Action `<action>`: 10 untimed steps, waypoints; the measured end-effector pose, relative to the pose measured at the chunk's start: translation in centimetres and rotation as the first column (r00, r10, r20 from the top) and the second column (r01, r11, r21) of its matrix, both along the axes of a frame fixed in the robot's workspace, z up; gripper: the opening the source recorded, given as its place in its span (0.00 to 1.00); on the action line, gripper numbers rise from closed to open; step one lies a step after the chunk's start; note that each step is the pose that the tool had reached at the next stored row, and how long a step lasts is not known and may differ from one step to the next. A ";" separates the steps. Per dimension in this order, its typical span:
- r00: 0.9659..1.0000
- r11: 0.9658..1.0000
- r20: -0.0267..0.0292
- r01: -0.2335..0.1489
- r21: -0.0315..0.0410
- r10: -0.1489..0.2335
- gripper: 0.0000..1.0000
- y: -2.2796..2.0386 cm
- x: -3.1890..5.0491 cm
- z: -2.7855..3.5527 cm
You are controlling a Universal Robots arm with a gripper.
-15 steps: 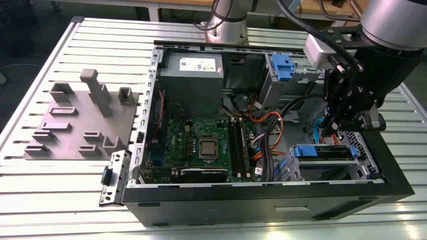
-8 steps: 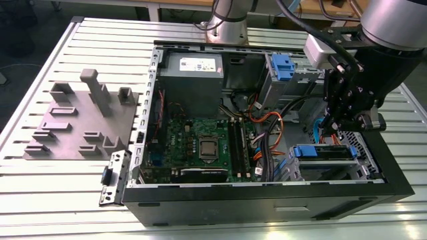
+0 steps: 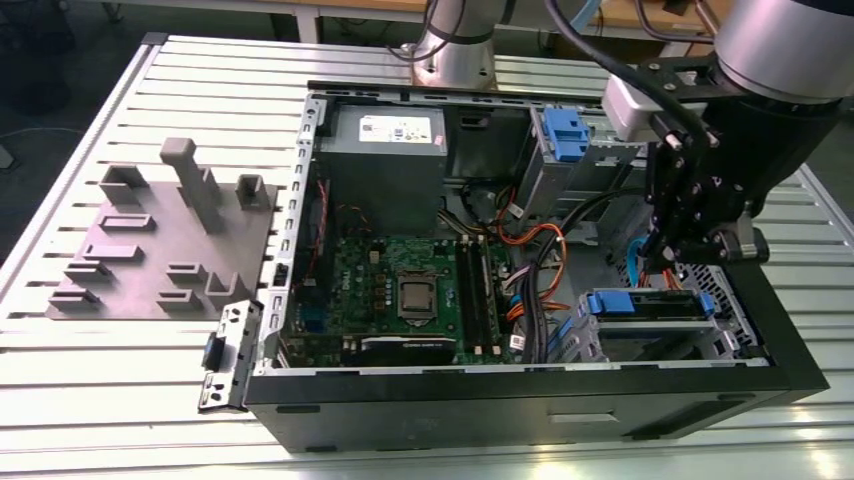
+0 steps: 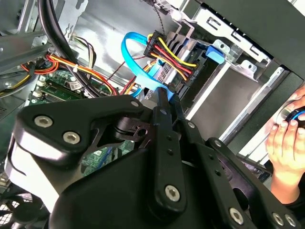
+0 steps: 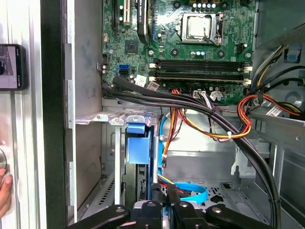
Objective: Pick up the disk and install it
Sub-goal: 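Insert the second disk wire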
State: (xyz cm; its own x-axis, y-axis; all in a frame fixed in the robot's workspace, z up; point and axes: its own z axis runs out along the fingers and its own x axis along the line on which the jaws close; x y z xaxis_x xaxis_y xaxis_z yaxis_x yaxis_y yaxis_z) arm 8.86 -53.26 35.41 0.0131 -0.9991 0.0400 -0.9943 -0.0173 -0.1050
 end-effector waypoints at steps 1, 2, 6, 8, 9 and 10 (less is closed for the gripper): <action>1.000 1.000 0.006 0.000 0.000 0.000 0.16 -0.06 -0.10 -0.03; 1.000 1.000 0.012 0.000 0.000 0.000 0.16 -0.13 -0.18 -0.09; 1.000 1.000 0.028 0.000 0.001 0.000 0.16 -0.70 -0.47 -0.35; 1.000 1.000 0.032 0.000 0.003 0.000 0.16 -1.04 -0.59 -0.50; 0.999 1.000 0.034 -0.001 0.003 0.001 0.16 -1.15 -0.66 -0.58; 0.999 1.000 0.037 -0.001 0.003 0.001 0.16 -1.22 -0.70 -0.66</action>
State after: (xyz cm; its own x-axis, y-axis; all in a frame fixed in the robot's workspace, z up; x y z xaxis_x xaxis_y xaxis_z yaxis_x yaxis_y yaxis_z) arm 8.16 -54.48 34.75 0.0130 -0.9992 0.0371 -0.9898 -0.0181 -0.1413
